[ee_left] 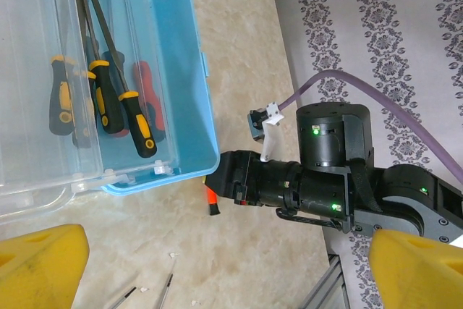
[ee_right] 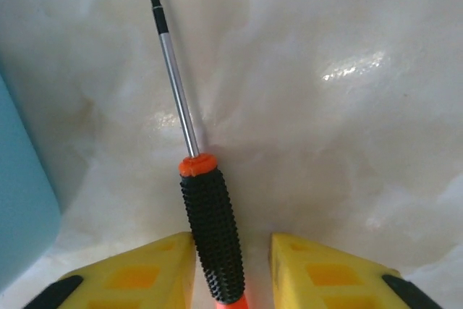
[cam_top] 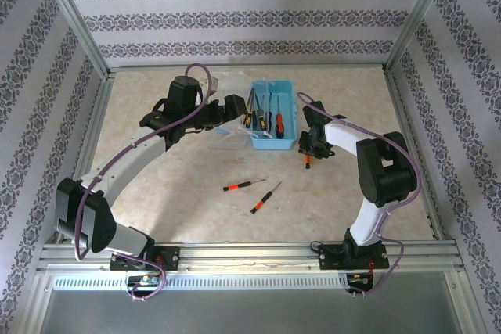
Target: Pack the tool kit
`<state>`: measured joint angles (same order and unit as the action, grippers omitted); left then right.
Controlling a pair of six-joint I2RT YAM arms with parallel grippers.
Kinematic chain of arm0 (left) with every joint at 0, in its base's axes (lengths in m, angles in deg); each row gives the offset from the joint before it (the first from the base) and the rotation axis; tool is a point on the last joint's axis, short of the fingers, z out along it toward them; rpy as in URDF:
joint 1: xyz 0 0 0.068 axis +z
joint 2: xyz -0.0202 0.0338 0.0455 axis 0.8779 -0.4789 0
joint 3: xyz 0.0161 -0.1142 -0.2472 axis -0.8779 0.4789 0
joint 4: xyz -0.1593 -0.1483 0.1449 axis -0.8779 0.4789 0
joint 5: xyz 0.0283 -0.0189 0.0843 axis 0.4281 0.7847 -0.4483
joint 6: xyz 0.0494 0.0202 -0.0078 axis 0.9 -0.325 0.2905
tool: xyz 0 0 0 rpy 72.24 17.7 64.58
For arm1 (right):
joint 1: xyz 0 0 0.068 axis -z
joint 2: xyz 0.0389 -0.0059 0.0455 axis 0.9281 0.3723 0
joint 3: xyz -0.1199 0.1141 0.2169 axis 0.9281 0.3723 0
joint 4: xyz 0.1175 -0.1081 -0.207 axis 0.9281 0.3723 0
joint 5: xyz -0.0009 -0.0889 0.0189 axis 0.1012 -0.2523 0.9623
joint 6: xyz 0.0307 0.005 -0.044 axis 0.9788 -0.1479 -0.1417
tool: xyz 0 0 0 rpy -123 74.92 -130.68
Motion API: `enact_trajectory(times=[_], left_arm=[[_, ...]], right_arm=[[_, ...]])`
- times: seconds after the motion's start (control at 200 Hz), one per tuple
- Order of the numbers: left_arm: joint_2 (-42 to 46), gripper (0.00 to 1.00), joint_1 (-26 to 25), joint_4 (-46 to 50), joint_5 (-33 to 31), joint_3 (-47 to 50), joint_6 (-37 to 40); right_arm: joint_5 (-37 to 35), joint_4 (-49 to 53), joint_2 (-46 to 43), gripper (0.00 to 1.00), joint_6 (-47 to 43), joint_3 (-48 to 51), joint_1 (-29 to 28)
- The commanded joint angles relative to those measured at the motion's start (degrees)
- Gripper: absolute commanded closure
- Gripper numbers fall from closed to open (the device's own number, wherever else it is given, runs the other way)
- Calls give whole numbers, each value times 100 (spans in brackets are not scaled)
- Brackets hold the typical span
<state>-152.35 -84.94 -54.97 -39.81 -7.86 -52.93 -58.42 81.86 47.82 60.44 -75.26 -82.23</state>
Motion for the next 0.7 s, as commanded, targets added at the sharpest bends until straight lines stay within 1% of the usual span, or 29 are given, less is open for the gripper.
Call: enact_trajectory(times=[0.0, 0.16, 0.245, 0.505, 0.695], left_arm=[[179, 1, 8, -61, -53, -58, 148], [178, 1, 8, -45, -72, -65, 161], [165, 1, 13, -36, -80, -67, 162], [184, 0, 27, -1, -125, -80, 205], [204, 0, 254, 17, -108, -101, 210]], right_arm=[[10, 137, 124, 71, -71, -139, 64], [131, 125, -15, 79, -110, -140, 74], [72, 124, -147, 81, -115, -117, 80], [-16, 229, -431, 83, -189, -161, 81], [16, 426, -809, 83, -170, -384, -18]])
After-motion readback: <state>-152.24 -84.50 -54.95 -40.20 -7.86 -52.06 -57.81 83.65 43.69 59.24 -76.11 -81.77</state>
